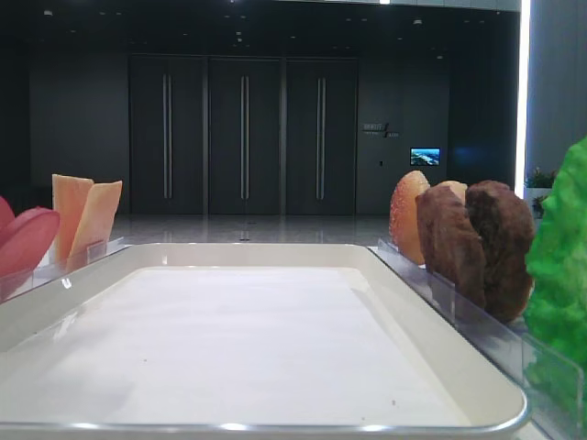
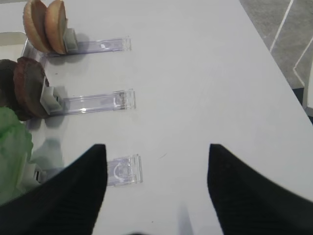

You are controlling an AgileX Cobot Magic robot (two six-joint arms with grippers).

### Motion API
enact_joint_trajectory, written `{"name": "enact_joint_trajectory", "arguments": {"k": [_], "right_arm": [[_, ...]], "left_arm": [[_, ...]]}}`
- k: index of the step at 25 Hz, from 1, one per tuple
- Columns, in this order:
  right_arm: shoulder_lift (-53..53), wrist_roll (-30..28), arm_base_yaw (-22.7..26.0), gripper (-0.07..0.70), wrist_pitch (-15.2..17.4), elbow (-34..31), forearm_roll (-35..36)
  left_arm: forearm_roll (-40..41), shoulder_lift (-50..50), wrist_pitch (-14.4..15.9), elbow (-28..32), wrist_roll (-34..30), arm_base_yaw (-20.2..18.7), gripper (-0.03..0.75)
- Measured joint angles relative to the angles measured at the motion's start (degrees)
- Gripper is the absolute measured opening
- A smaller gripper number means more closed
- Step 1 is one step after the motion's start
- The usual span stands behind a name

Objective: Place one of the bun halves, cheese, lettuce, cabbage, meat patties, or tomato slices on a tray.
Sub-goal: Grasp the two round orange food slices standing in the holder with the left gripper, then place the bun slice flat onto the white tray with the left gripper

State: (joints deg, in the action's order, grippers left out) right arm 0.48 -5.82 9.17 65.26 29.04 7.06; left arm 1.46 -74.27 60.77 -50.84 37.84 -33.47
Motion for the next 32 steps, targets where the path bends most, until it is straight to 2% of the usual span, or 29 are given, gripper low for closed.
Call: {"name": "enact_joint_trajectory", "arguments": {"k": [4, 14, 15, 16, 17, 18, 19, 22, 27, 29, 32], "right_arm": [[0.0, 0.0, 0.0, 0.426, 0.0, 0.0, 0.0], [0.0, 0.0, 0.0, 0.426, 0.0, 0.0, 0.0], [0.0, 0.0, 0.0, 0.426, 0.0, 0.0, 0.0], [0.0, 0.0, 0.0, 0.426, 0.0, 0.0, 0.0], [0.0, 0.0, 0.0, 0.426, 0.0, 0.0, 0.0], [0.0, 0.0, 0.0, 0.426, 0.0, 0.0, 0.0], [0.0, 0.0, 0.0, 0.426, 0.0, 0.0, 0.0], [0.0, 0.0, 0.0, 0.426, 0.0, 0.0, 0.0], [0.0, 0.0, 0.0, 0.426, 0.0, 0.0, 0.0], [0.0, 0.0, 0.0, 0.426, 0.0, 0.0, 0.0], [0.0, 0.0, 0.0, 0.426, 0.0, 0.0, 0.0]], "left_arm": [[1.1, -3.9, -0.5, 0.0, 1.4, -1.4, 0.507], [1.6, -11.6, -5.0, 2.0, 1.2, -1.4, 0.495], [1.6, -12.2, -5.5, 2.5, 1.1, -1.4, 0.47], [1.6, -12.6, -6.1, 3.1, 1.0, -1.4, 0.404], [1.6, -12.6, -6.3, 3.3, 0.6, -1.4, 0.295], [2.0, -12.6, -6.0, 3.3, 0.1, -1.4, 0.186], [2.7, -12.4, -5.3, 3.3, -0.3, -1.4, 0.138], [2.8, -11.1, -3.3, 0.7, -0.8, -1.4, 0.137], [1.5, -8.9, 0.0, -9.2, -1.8, -1.5, 0.136], [1.4, -8.8, 0.3, -11.8, -2.0, -1.5, 0.136], [1.4, -8.8, -0.7, -12.7, -2.2, -1.5, 0.136]]}}
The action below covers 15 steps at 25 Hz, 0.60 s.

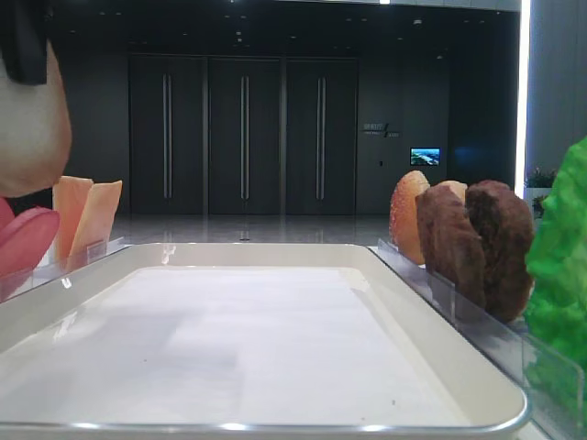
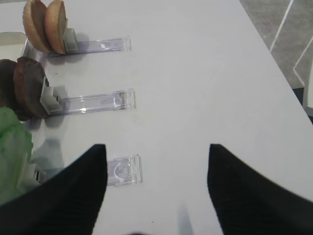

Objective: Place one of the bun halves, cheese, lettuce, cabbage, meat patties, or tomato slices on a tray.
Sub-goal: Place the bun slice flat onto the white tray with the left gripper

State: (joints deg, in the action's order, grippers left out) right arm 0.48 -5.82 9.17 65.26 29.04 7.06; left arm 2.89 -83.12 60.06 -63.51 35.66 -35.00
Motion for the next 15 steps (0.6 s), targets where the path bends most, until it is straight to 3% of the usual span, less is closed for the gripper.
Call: {"name": "enact_joint_trajectory", "arguments": {"k": [2, 4, 7, 10, 15], "right_arm": [[0.0, 0.0, 0.0, 0.426, 0.0, 0.0, 0.0], [0.0, 0.0, 0.0, 0.426, 0.0, 0.0, 0.0], [0.0, 0.0, 0.0, 0.426, 0.0, 0.0, 0.0], [0.0, 0.0, 0.0, 0.426, 0.0, 0.0, 0.0], [0.0, 0.0, 0.0, 0.426, 0.0, 0.0, 0.0]], "left_arm": [[-0.7, -0.2, -2.5, 0.0, -2.8, 0.0, 0.136], [-5.6, -0.8, -7.0, 0.0, -9.2, 1.1, 0.136], [-21.0, -3.3, -12.8, 0.0, -22.5, 4.6, 0.136], [-32.2, -6.2, -15.1, 0.0, -34.6, 8.0, 0.136], [-37.7, -10.5, -16.8, 0.0, -43.6, 9.6, 0.136]]}}
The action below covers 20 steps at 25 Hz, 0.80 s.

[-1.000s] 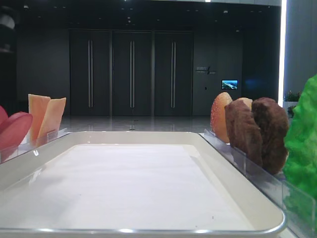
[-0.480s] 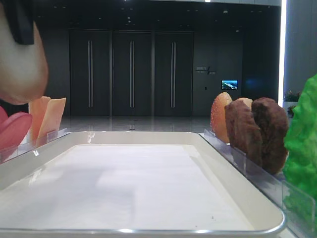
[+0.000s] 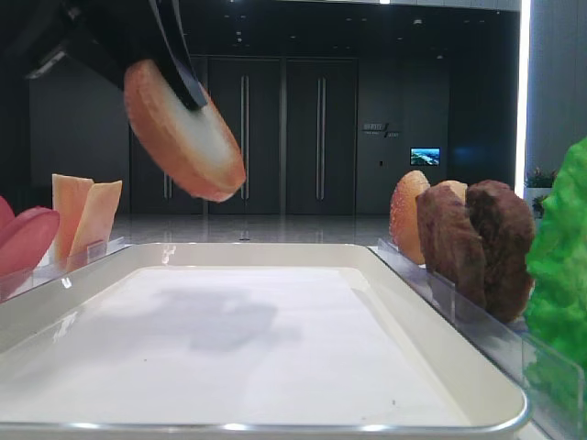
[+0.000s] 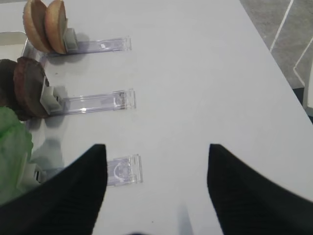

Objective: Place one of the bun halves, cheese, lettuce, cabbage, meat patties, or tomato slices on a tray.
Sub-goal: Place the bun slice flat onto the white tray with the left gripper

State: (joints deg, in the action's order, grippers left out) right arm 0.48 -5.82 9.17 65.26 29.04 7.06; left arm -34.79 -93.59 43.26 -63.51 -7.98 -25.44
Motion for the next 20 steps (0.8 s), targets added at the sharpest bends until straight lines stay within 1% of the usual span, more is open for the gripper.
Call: {"name": "enact_joint_trajectory", "arguments": {"k": [3, 5, 7, 11, 15, 20], "right_arm": [[0.0, 0.0, 0.0, 0.426, 0.0, 0.0, 0.0], [0.0, 0.0, 0.0, 0.426, 0.0, 0.0, 0.0], [0.0, 0.0, 0.0, 0.425, 0.0, 0.0, 0.0], [0.0, 0.0, 0.0, 0.424, 0.0, 0.0, 0.0], [0.0, 0.0, 0.0, 0.424, 0.0, 0.0, 0.0], [0.0, 0.0, 0.0, 0.424, 0.0, 0.0, 0.0]], "left_arm": [[-6.2, -3.5, -1.5, 0.0, -6.7, 0.0, 0.136], [-12.3, -6.3, -2.3, 0.0, -12.6, 0.0, 0.136], [-15.2, -8.7, -2.7, 0.0, -15.3, 0.0, 0.136], [-16.2, -11.9, -3.9, 0.0, -17.5, 0.0, 0.135], [-16.4, -12.9, -5.1, 0.0, -17.7, 0.1, 0.135], [-16.3, -14.2, -5.4, 0.0, -18.2, 0.1, 0.135]]}}
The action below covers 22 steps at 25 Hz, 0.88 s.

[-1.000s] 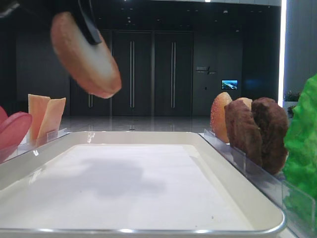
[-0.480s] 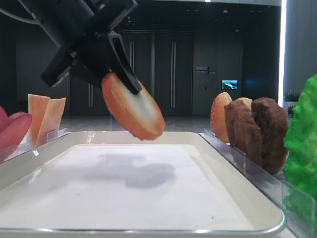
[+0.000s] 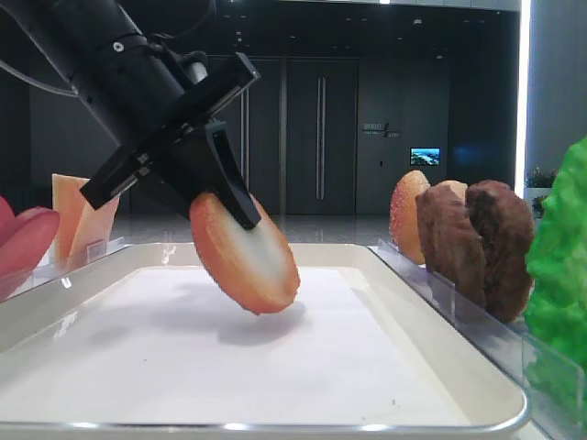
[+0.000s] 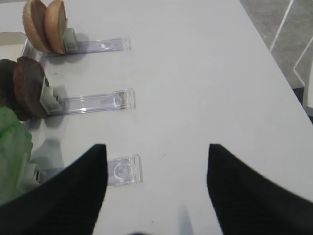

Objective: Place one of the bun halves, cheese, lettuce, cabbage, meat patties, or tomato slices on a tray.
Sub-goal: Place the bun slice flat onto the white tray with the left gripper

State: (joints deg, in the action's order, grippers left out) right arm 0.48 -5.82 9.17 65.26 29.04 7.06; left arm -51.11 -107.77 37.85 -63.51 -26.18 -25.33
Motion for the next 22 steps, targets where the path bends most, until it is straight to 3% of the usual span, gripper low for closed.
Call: {"name": "enact_joint_trajectory", "arguments": {"k": [12, 14, 18, 22], "right_arm": [[0.0, 0.0, 0.0, 0.424, 0.0, 0.0, 0.0], [0.0, 0.0, 0.0, 0.424, 0.0, 0.0, 0.0], [0.0, 0.0, 0.0, 0.424, 0.0, 0.0, 0.0], [0.0, 0.0, 0.0, 0.424, 0.0, 0.0, 0.0]], "left_arm": [[0.3, -1.6, 0.2, -0.3, -0.8, 0.1, 0.132], [0.4, -1.6, 0.6, -0.3, -0.8, 0.1, 0.181], [2.3, -1.7, 3.0, -0.3, -0.6, 0.8, 0.372], [7.9, -0.1, 5.4, -0.3, 4.0, 2.2, 0.433]]}}
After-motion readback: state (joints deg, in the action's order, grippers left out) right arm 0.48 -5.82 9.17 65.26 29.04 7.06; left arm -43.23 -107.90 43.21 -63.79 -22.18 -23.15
